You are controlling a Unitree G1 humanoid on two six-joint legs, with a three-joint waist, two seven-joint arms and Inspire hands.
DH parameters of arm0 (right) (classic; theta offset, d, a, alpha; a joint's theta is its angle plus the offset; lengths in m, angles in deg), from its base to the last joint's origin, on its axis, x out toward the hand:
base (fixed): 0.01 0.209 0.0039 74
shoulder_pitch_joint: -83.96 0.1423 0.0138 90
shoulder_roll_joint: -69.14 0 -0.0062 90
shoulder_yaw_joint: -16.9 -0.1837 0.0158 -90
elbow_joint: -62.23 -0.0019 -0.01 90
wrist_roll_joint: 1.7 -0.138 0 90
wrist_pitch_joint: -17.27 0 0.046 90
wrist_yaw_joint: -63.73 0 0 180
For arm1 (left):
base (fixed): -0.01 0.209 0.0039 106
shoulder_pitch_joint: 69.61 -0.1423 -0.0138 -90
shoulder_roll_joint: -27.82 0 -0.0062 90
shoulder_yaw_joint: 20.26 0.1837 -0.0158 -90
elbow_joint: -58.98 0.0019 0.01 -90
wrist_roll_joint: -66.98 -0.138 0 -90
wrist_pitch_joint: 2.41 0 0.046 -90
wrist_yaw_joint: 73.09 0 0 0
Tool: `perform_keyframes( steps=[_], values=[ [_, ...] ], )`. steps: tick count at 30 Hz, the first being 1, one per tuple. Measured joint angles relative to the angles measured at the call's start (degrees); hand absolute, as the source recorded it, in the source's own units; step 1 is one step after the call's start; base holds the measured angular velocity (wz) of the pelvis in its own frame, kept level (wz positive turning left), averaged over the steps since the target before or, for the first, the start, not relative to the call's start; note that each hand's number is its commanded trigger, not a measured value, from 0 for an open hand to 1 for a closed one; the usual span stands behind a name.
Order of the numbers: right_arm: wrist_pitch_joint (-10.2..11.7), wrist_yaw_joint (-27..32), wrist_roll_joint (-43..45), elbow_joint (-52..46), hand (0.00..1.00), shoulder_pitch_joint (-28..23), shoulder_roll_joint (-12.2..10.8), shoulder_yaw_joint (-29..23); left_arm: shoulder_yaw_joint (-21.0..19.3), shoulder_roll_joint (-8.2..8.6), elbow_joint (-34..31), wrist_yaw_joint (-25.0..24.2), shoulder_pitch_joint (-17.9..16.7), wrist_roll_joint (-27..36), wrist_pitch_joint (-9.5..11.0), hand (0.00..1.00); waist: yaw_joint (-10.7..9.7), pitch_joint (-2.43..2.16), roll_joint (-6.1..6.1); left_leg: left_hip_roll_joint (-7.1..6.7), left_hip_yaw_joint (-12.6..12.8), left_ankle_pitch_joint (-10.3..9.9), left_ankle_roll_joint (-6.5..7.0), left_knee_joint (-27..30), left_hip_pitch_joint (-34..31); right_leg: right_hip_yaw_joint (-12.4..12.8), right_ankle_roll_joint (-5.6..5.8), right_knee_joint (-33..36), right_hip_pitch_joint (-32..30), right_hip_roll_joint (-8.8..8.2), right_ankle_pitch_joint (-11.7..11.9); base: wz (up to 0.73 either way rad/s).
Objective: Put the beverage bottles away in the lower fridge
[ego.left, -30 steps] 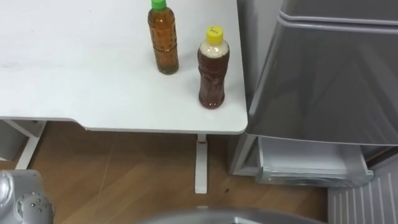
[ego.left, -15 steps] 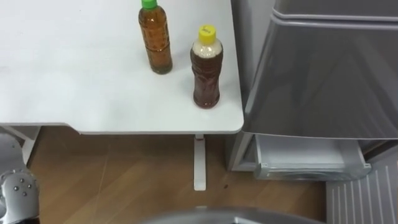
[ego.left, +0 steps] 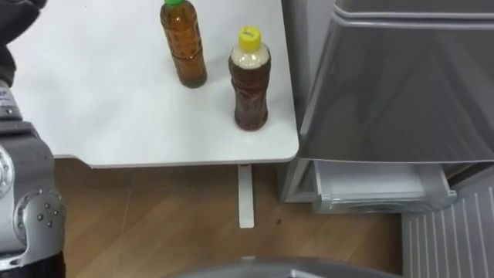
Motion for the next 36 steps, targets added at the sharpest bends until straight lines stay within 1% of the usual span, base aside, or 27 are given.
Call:
perform_keyframes(
  steps=[1, 2, 4, 7, 8, 10, 13, 15, 18, 21, 24, 25, 30, 31, 36],
  values=[
    [-0.21, 0.01, -0.08, 0.01, 0.0, -0.02, 0.2, 0.04, 0.53, -0.16, -0.45, -1.78, 0.26, -0.43, -0.97, 0.0, -0.27, -0.09, 0.21, 0.0, 0.13, 0.0, 0.0, 0.0, 0.0, 0.1, 0.0, 0.01, -0.01, 0.0, 0.0, -0.04],
    [-0.51, 0.01, -0.1, 0.01, 0.0, -0.03, 0.27, 0.05, 0.67, -0.16, -0.64, -2.7, 0.25, -0.84, -1.37, 0.0, -0.43, -0.1, 0.21, 0.0, 0.2, 0.0, 0.0, -0.01, 0.02, 0.13, 0.0, 0.02, 0.0, 0.0, 0.0, -0.03],
    [-1.5, 0.02, -0.09, 0.0, 0.0, -0.05, 0.62, 0.07, 1.08, -0.17, -1.52, -5.94, 0.25, -1.4, -3.42, 0.0, -0.7, -0.23, 0.33, 0.0, 0.35, 0.0, 0.0, 0.0, 0.08, 0.21, 0.0, 0.08, 0.01, 0.0, 0.0, 0.0],
    [-3.03, 0.01, 0.11, 0.21, 0.0, -0.04, 0.63, 0.11, 1.34, -0.17, -1.92, -9.32, 0.37, -1.6, -4.87, 0.0, -1.13, -0.27, 0.33, 0.0, 0.37, 0.01, 0.0, 0.16, 0.26, 0.19, 0.02, 0.05, 0.0, 0.0, -0.02, 0.0],
    [-3.3, 0.01, 0.28, 0.26, 0.0, -0.04, 0.63, 0.12, 1.37, -0.17, -1.92, -9.91, 0.37, -2.0, -5.15, 0.0, -1.13, -0.29, 0.3, 0.0, 0.37, 0.01, 0.0, 0.18, 0.28, 0.2, 0.02, 0.06, 0.01, 0.0, -0.04, 0.0],
    [-3.87, 0.0, 1.08, 0.36, 0.0, -0.07, 0.62, 0.16, 1.42, -0.17, -1.92, -12.06, 0.38, -3.33, -6.35, 0.0, -1.21, -0.29, 0.1, -0.01, 0.38, 0.01, 0.0, 0.25, 0.22, 0.61, 0.01, 0.06, -0.02, 0.03, -0.05, 0.0],
    [-4.46, 0.01, 1.76, 0.18, 0.0, 0.04, 0.6, 0.19, 1.88, -0.19, -1.92, -13.72, 0.65, -5.24, -7.42, 0.0, -1.38, -0.28, -0.24, 0.0, 0.36, 0.01, 0.01, 0.43, -0.05, 1.02, 0.01, -0.01, -0.07, 0.16, -0.06, 0.01],
    [-4.5, 0.05, 2.0, 0.18, 0.0, -0.1, 0.6, 0.19, 2.7, -0.18, -1.92, -14.03, 1.12, -6.0, -7.7, 0.0, -1.41, -0.27, -0.41, 0.0, 0.33, 0.01, 0.0, 0.46, -0.11, 1.0, 0.01, -0.04, -0.05, 0.18, -0.06, 0.02],
    [-4.44, 0.11, 2.25, 0.01, 0.0, 0.15, 0.59, 0.22, 2.86, -0.1, -1.92, -15.66, 1.4, -6.21, -7.73, 0.0, -1.42, -0.28, -0.47, 0.01, 0.33, 0.01, 0.0, 0.41, 0.02, 1.06, 0.0, -0.02, 0.0, 0.19, -0.06, 0.0],
    [-4.3, 0.8, 2.25, 0.04, 0.0, 0.6, 0.52, 0.64, 3.14, 0.61, -1.92, -16.57, 1.46, -6.06, -7.73, 0.0, -1.56, -0.25, -0.58, 0.01, 0.36, 0.01, 0.0, 0.4, 0.06, 1.05, 0.0, -0.02, 0.03, 0.19, -0.05, 0.0],
    [-4.26, 1.45, 2.27, 0.13, 0.0, 1.13, 0.5, 0.7, 4.23, 2.15, -1.86, -17.11, 1.46, -5.73, -7.73, 0.0, -1.55, -0.19, -0.67, 0.0, 0.43, 0.01, 0.0, 0.38, 0.03, 1.04, 0.0, -0.11, 0.03, 0.19, -0.05, 0.0],
    [-4.23, 1.73, 2.28, 0.29, 0.0, 1.38, 0.5, 1.0, 5.09, 2.34, -1.75, -17.5, 1.46, -5.27, -7.73, 0.0, -1.57, -0.17, -0.7, 0.0, 0.43, 0.01, 0.0, 0.38, -0.03, 1.02, 0.0, -0.13, 0.04, 0.2, -0.05, 0.0],
    [-4.21, 2.44, 2.57, 0.31, 0.0, 1.88, 0.46, 1.06, 7.4, 2.37, -1.42, -21.41, 1.46, -5.0, -7.74, 0.0, -1.7, -0.13, -0.6, 0.06, 1.32, 0.02, 0.0, 0.39, -0.28, 1.0, -0.02, -0.2, -0.02, 0.18, -0.08, 0.0],
    [-4.2, 2.44, 2.57, 0.31, 0.0, 1.97, 0.45, 1.06, 7.65, 2.44, -1.23, -22.49, 1.45, -5.0, -7.75, 0.0, -1.7, -0.12, -0.6, 0.09, 1.72, 0.02, 0.0, 0.38, -0.29, 1.01, -0.03, -0.2, -0.02, 0.17, -0.08, 0.0],
    [-4.16, 2.44, 2.68, 0.33, 0.0, 2.22, 0.41, 1.11, 8.11, 2.69, -0.14, -25.14, 1.46, -5.31, -8.07, 0.0, -1.96, -0.09, -0.6, 0.1, 2.01, 0.02, 0.0, 0.41, -0.62, 1.0, -0.03, -0.19, -0.04, 0.16, -0.08, 0.0]
  ],
)
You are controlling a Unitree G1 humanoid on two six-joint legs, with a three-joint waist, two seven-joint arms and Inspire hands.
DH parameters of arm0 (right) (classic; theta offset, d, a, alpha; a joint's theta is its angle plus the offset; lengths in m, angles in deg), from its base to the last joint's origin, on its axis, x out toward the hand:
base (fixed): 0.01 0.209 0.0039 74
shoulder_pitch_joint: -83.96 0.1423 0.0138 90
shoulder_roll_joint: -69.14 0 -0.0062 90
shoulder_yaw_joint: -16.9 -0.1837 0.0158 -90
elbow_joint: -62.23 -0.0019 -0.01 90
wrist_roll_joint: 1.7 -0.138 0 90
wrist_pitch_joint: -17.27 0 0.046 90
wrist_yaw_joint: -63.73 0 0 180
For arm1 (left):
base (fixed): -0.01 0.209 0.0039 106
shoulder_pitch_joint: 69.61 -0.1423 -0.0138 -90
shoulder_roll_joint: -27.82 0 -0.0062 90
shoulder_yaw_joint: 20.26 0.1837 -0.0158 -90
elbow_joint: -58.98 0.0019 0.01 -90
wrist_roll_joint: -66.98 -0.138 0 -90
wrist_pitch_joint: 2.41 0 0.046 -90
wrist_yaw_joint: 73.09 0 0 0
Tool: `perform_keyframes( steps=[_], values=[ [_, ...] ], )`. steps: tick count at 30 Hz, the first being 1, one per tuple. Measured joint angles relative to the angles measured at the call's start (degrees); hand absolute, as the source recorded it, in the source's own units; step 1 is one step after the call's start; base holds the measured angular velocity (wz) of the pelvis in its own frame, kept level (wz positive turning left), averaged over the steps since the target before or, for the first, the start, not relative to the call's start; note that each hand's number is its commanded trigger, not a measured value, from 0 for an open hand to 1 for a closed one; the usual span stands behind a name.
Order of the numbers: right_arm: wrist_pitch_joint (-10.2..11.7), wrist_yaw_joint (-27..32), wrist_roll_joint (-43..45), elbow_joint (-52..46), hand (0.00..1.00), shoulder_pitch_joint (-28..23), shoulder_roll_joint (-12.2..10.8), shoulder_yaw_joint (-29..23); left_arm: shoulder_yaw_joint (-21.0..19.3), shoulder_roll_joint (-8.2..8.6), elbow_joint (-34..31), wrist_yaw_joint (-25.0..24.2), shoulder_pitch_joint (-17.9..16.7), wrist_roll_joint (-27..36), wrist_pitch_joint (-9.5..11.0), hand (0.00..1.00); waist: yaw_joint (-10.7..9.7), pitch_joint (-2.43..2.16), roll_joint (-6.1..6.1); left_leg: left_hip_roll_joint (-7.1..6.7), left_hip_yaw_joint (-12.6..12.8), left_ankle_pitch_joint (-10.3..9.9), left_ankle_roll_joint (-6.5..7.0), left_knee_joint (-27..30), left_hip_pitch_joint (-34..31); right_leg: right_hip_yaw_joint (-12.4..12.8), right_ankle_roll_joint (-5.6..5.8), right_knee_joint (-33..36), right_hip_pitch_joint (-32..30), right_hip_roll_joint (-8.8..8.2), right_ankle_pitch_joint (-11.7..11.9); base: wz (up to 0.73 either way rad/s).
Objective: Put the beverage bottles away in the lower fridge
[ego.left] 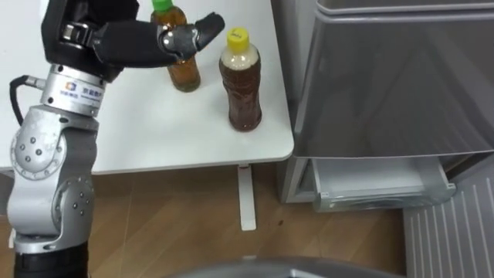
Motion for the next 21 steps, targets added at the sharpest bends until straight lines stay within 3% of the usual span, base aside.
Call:
perform_keyframes(
  steps=[6, 11, 21],
  values=[
    [-0.15, 0.03, 0.19, 1.47, 0.0, 0.48, -0.02, 0.11, 2.16, 0.93, 0.68, -1.39, -0.01, -0.01, -1.95, 0.0, 0.09, 0.08, -0.14, 0.09, 1.08, 0.0, 0.0, 0.0, 0.04, 0.08, 0.0, 0.03, -0.03, -0.03, 0.0, 0.0],
    [-0.24, -0.03, 0.3, 1.92, 0.0, 0.66, -0.26, 0.11, 2.24, 1.87, 0.91, -3.16, -0.01, -0.01, -2.15, 0.0, 0.15, 0.31, -0.5, 0.1, 1.37, 0.0, 0.0, 0.0, 0.08, 0.12, 0.0, 0.02, -0.15, -0.05, 0.0, 0.0],
    [-0.37, -0.02, 0.04, 2.12, 0.0, 0.49, -0.54, 0.14, 2.41, 2.0, 2.8, -4.59, -0.01, 0.02, -3.48, 0.0, 0.06, 0.27, -0.67, 0.16, 2.37, 0.0, 0.0, -0.04, 0.05, 0.87, -0.02, 0.29, -0.44, -0.05, 0.02, -0.02]
  ],
)
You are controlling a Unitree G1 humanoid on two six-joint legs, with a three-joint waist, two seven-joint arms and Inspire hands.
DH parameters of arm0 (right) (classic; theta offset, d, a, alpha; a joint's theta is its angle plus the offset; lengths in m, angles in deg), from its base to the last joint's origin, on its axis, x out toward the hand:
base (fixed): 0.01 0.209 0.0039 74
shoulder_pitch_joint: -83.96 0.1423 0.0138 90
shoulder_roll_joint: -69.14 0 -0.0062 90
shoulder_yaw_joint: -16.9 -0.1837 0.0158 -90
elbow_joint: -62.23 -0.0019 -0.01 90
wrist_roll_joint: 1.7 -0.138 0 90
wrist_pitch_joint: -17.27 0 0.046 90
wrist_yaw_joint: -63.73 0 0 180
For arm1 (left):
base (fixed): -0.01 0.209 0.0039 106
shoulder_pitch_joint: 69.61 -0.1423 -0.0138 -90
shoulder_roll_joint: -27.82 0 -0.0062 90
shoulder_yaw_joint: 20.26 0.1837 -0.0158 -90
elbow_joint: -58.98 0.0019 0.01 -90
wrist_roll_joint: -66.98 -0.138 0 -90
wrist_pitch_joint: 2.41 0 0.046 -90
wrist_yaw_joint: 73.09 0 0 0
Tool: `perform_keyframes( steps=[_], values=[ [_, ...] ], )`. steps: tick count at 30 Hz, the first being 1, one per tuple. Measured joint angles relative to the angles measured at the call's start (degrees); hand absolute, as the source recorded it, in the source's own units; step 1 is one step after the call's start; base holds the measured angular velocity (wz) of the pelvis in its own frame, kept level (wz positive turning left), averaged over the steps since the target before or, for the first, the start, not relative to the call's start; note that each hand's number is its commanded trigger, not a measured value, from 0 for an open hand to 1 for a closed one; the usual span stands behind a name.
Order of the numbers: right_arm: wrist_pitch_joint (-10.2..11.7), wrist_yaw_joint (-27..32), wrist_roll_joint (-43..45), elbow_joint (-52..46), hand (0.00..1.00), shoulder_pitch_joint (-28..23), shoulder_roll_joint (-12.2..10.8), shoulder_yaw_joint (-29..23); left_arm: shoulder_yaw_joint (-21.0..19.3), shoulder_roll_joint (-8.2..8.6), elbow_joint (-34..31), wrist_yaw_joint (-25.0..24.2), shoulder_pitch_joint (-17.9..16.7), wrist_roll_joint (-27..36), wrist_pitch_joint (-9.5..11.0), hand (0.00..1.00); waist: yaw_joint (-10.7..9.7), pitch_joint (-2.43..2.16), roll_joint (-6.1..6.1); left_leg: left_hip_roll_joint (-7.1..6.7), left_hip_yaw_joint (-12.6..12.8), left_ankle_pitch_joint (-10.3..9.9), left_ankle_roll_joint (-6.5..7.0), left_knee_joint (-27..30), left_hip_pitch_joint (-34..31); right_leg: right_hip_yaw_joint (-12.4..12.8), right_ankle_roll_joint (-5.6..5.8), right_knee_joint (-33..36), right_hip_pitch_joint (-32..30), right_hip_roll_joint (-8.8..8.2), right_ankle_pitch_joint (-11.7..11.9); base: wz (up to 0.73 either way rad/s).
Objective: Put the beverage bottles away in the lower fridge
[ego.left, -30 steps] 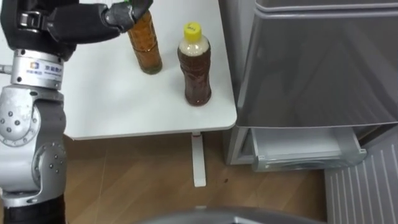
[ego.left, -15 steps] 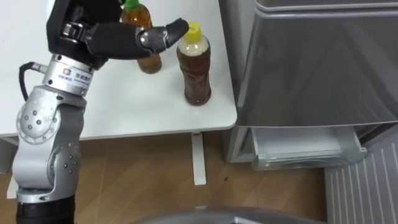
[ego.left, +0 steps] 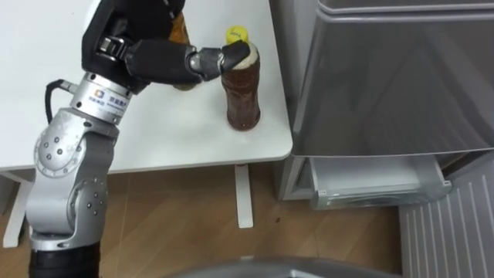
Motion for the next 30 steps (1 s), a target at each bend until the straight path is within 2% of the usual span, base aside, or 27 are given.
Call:
perform_keyframes(
  steps=[8, 15, 26, 30],
  values=[
    [-0.44, -0.84, 0.26, -0.31, 0.0, -0.11, 0.07, -0.02, 0.0, -0.02, 0.98, 0.08, -0.02, -0.05, -1.14, 0.0, -0.02, -0.03, 0.07, 0.08, 0.61, 0.01, 0.02, 0.1, 0.35, 0.75, 0.0, 0.89, -0.3, 0.0, 0.0, -0.02],
    [-0.47, -1.22, 0.2, -2.29, 0.0, -0.9, 0.36, -0.01, 0.15, -0.03, 0.99, 0.19, -0.12, -0.1, -1.98, 0.0, 0.13, -0.34, 0.64, 0.11, 0.66, 0.04, 0.06, 0.1, 0.54, 0.93, 0.0, 0.99, -0.22, 0.03, 0.0, 0.0],
    [-0.66, -1.21, 0.24, -2.26, 0.0, -1.43, 0.32, 0.09, 0.15, -0.03, 1.0, 2.92, -0.57, -0.37, -1.97, 0.0, 0.31, -0.32, 0.16, 0.11, 0.76, 0.04, 0.07, -0.03, 0.95, 1.08, 0.0, 0.84, -0.33, 0.04, 0.0, 0.0],
    [-1.19, -0.9, 0.25, -2.34, 0.0, -1.49, 0.29, 0.08, 1.06, -0.03, 3.64, 4.17, -2.06, -3.67, -1.96, 0.0, 0.43, -0.33, -0.27, 0.1, 0.75, 0.04, 0.07, 0.02, 0.95, 1.08, 0.0, 0.85, -0.32, 0.04, 0.0, 0.0]
  ],
)
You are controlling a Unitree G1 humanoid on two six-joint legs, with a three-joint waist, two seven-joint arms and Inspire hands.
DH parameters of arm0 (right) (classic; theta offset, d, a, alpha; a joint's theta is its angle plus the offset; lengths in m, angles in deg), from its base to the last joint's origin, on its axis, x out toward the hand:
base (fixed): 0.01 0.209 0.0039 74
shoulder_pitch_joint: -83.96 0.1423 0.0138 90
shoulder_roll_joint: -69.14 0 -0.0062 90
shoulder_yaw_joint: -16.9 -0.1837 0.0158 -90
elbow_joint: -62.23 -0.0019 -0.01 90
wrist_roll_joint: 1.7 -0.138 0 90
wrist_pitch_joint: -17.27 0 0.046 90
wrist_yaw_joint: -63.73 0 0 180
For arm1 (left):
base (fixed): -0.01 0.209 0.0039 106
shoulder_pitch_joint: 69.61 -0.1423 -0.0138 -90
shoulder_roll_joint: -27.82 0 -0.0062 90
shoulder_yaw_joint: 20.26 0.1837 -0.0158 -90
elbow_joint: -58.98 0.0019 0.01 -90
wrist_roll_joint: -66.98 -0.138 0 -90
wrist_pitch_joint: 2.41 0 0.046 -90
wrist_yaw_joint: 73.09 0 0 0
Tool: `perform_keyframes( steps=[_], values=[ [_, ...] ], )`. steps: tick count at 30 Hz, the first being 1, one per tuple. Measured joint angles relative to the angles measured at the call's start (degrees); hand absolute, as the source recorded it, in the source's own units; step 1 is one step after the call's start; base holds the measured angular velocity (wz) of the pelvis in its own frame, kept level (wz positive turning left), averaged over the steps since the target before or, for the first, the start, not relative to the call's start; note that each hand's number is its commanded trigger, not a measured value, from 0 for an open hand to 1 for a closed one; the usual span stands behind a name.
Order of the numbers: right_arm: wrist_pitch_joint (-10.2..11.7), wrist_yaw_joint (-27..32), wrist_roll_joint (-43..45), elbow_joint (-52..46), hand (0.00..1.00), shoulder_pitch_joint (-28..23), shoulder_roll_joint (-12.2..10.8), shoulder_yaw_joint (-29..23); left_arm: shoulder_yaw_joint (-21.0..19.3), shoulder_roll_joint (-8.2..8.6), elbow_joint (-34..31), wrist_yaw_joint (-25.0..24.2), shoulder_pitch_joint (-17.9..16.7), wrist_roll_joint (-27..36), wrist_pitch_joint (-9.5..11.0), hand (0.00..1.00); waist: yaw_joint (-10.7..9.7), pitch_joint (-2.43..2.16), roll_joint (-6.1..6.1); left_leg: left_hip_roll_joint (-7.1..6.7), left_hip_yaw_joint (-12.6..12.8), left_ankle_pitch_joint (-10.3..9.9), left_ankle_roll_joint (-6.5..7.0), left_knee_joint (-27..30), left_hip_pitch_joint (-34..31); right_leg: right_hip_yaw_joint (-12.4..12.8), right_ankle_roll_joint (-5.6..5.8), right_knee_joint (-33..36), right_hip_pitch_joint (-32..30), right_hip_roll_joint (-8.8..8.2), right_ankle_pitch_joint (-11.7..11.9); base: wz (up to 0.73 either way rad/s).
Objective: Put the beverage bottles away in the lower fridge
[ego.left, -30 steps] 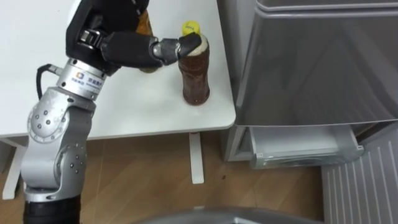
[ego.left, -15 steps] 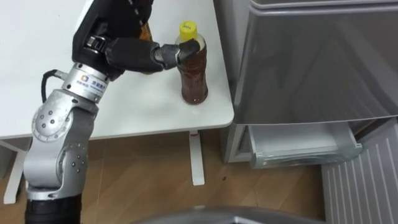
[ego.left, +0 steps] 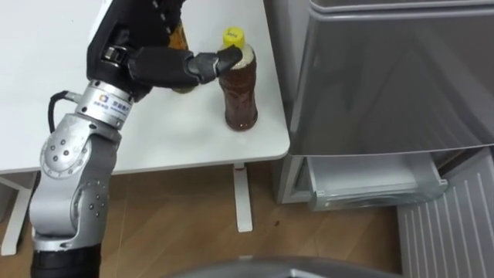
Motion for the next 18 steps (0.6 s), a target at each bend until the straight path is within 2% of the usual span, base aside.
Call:
perform_keyframes(
  steps=[4, 18],
  values=[
    [0.0, 1.11, 0.0, -0.19, 0.0, 0.0, -0.14, 0.01, 0.21, 0.02, 1.66, 0.8, -0.96, -2.48, -0.54, 0.0, -0.05, 0.04, -0.33, 0.0, -0.04, 0.0, 0.0, 0.04, -0.18, -0.02, 0.0, -0.03, -0.13, 0.0, 0.0, 0.0],
    [0.03, 1.3, 0.61, -0.34, 0.0, 0.4, -0.14, 0.07, 1.15, 0.02, 2.42, 0.94, -0.96, -2.56, -0.54, 0.0, -0.07, 0.04, -0.26, 0.01, -0.07, 0.0, 0.0, -0.05, -0.22, -0.11, 0.0, 0.0, -0.2, 0.0, 0.0, 0.0]
  ],
)
